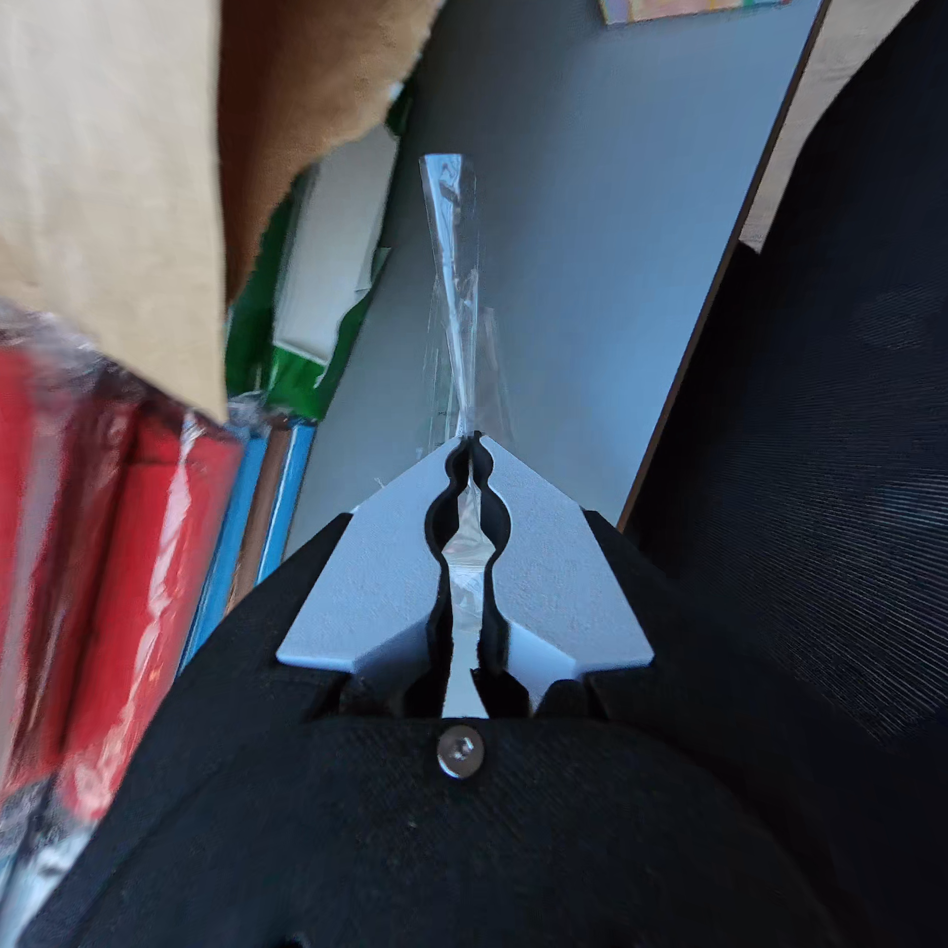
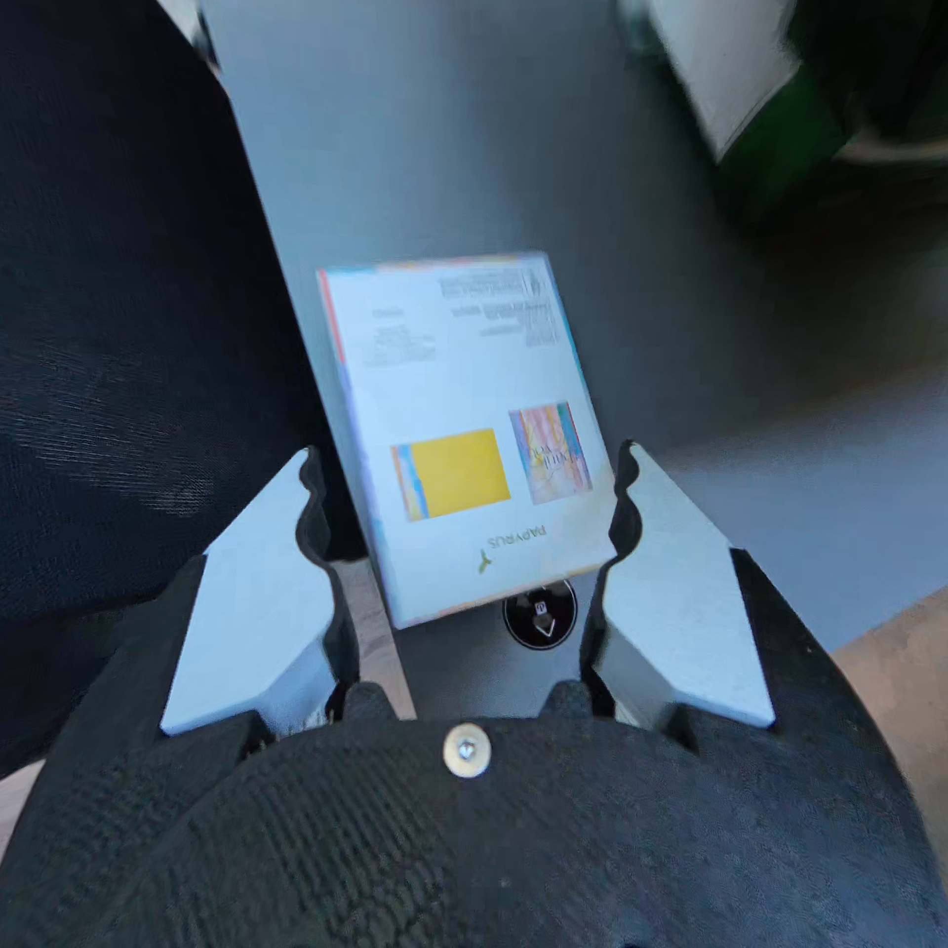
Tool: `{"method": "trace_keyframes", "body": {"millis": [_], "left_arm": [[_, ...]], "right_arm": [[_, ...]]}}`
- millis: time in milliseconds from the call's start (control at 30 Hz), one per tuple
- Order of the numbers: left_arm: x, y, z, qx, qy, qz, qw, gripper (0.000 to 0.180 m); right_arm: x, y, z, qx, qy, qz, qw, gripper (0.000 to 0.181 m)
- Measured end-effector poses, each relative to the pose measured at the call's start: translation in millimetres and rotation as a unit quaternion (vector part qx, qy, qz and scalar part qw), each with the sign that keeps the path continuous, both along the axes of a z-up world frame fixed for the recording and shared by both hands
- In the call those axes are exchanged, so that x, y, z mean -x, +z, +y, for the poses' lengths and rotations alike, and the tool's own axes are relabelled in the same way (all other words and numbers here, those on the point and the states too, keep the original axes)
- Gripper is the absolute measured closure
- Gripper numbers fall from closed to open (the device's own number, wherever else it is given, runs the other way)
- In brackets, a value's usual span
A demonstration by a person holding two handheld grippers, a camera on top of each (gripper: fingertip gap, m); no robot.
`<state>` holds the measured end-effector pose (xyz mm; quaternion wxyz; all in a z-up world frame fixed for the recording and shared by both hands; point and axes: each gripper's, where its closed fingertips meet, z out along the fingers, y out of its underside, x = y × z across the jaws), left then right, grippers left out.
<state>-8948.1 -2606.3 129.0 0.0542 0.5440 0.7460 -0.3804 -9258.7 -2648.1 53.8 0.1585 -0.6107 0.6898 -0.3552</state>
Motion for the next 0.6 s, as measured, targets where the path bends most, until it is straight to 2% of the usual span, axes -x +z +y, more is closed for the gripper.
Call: {"method": "trace_keyframes", "body": {"millis": [67,100,200,267,333,433,533,600], "left_arm": [[-7,20,10,0.007,0.020,0.010,1.000,0.180],[-10,29,15,0.011,0.027,0.013,0.999,0.180],[-17,53,28,0.023,0.039,0.000,0.999,0.180],[-19,66,34,0.032,0.044,-0.016,0.998,0.180],[-17,79,39,0.037,0.053,-0.016,0.998,0.180],[-6,97,46,0.046,0.059,0.002,0.997,0.180],[7,112,53,0.062,0.064,0.015,0.996,0.180],[15,118,59,0.067,0.071,0.021,0.995,0.180]], "right_arm": [[0,7,8,0.050,0.032,-0.011,0.998,0.070],[3,0,11,0.068,0.055,0.021,0.996,0.076],[11,-26,13,0.110,0.102,0.094,0.984,0.078],[10,-31,7,0.186,0.111,0.119,0.969,0.082],[11,-38,5,0.240,0.098,0.137,0.956,0.079],[19,-37,10,0.305,0.073,0.127,0.941,0.090],[37,-35,10,0.306,0.005,0.130,0.943,0.093],[41,-31,14,0.297,0.010,0.112,0.948,0.100]]}}
